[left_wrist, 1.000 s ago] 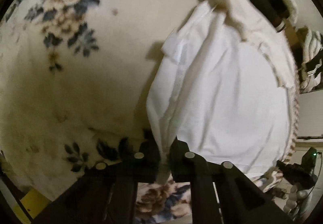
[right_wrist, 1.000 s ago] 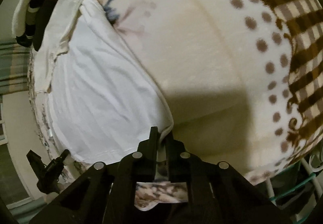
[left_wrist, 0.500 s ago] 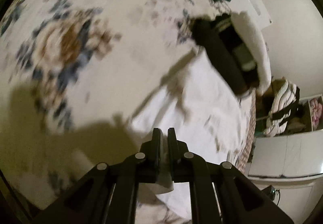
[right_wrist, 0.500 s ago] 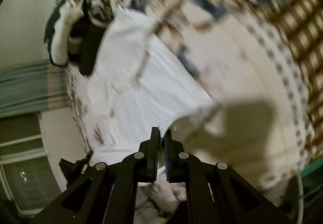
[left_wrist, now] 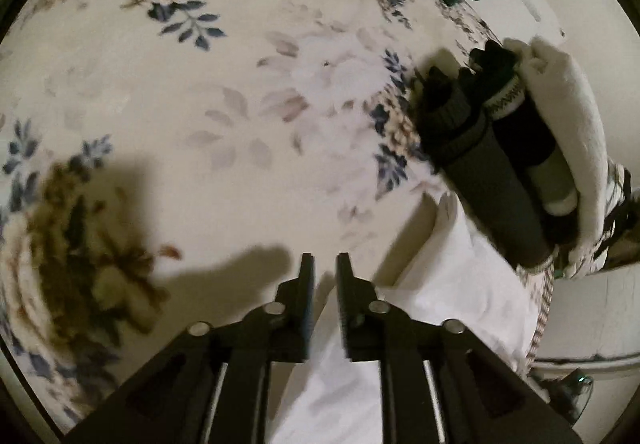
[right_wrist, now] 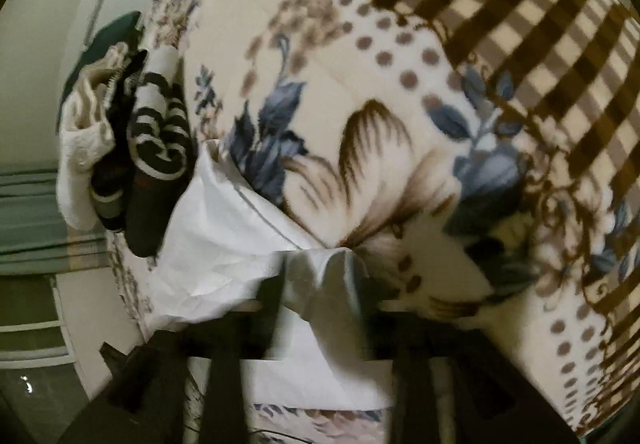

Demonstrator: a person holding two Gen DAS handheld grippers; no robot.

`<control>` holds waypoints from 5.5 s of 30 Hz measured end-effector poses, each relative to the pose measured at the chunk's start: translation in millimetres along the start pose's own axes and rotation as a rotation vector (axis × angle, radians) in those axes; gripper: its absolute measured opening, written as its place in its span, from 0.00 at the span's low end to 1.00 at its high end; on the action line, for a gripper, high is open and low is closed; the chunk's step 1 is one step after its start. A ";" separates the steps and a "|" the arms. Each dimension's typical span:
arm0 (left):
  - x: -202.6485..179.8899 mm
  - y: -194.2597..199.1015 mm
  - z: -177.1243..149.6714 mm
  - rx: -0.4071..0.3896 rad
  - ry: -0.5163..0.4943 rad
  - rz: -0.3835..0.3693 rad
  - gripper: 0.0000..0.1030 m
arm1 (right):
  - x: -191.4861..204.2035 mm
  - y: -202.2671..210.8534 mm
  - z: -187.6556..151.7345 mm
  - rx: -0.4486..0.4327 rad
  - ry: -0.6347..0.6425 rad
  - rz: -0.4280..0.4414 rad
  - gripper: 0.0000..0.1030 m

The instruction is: Fold small clothes

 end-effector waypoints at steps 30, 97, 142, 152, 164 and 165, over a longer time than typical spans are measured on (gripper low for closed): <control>-64.7 19.8 -63.3 0.017 -0.336 0.112 0.50 | -20.7 34.6 -102.4 -0.153 -0.043 0.008 0.63; 45.4 81.3 -71.8 -0.001 0.128 0.048 0.60 | 275.3 -94.1 -257.1 0.077 0.810 -0.018 0.95; -84.2 -9.1 -65.2 0.007 -0.172 -0.032 0.11 | 109.2 -97.2 -125.6 0.225 0.175 0.106 0.19; -81.4 26.8 -79.4 0.011 -0.176 0.001 0.62 | 109.0 -56.4 -105.5 0.151 0.483 -0.072 0.57; -92.3 -29.6 -47.6 -0.030 -0.345 0.024 0.15 | 214.7 -139.0 -109.5 0.181 1.048 -0.051 0.03; -91.2 -30.7 -45.0 -0.032 -0.347 0.034 0.12 | 214.0 -137.6 -106.2 0.169 1.032 -0.047 0.02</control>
Point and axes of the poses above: each gripper's, at about its wrist camera, not at the fingertips, and y roughly against the way its jaws point, x to its left, z to its top, the point moved 4 cm from there along -y, roughly the way its jaws point, and after that the axes turned 8 degrees about -x, right-handed, at the moved point
